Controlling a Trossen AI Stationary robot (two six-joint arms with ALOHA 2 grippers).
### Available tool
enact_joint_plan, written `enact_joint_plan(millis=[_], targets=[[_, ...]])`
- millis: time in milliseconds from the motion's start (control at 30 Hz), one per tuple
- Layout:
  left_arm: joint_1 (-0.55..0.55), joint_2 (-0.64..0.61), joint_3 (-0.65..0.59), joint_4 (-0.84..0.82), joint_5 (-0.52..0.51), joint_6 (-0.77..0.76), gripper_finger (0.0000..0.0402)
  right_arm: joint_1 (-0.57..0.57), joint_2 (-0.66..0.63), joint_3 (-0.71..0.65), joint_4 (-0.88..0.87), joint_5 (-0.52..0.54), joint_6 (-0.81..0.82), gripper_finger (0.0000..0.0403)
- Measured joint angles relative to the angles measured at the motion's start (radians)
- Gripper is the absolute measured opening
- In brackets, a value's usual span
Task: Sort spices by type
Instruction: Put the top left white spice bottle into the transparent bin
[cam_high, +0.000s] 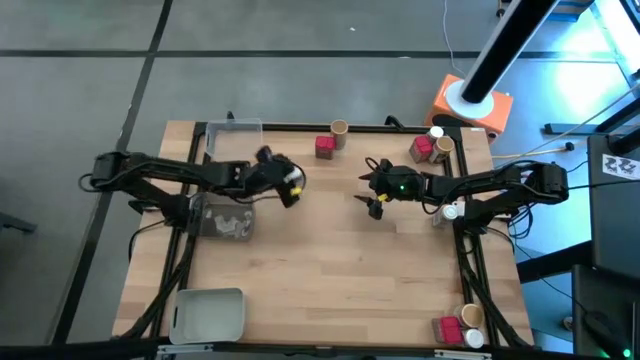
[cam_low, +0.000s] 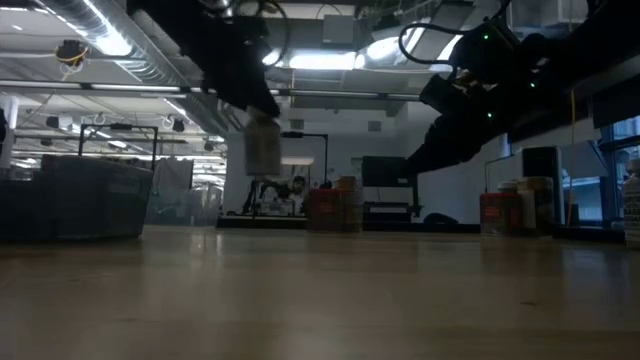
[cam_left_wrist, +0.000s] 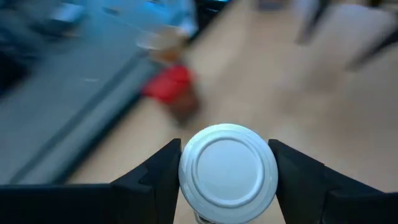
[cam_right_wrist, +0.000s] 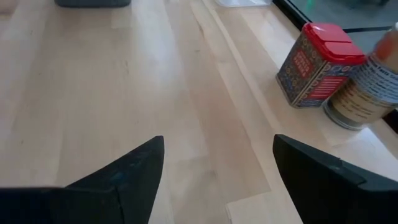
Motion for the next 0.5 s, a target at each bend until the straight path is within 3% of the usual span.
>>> enact_joint_plan(millis=[167, 500], targets=[[0.056, -0.094, 0.0, -0.119, -0.175, -0.017, 0.0191, 0.0, 0.0, 0.0, 0.009, 0.003, 0.0, 0.0301], [0.24, -0.155, -0.058, -0.149, -0.257, -0.034, 0.0191, -0.001, 0.0, 0.0, 0.014, 0.003, 0.0, 0.0301]])
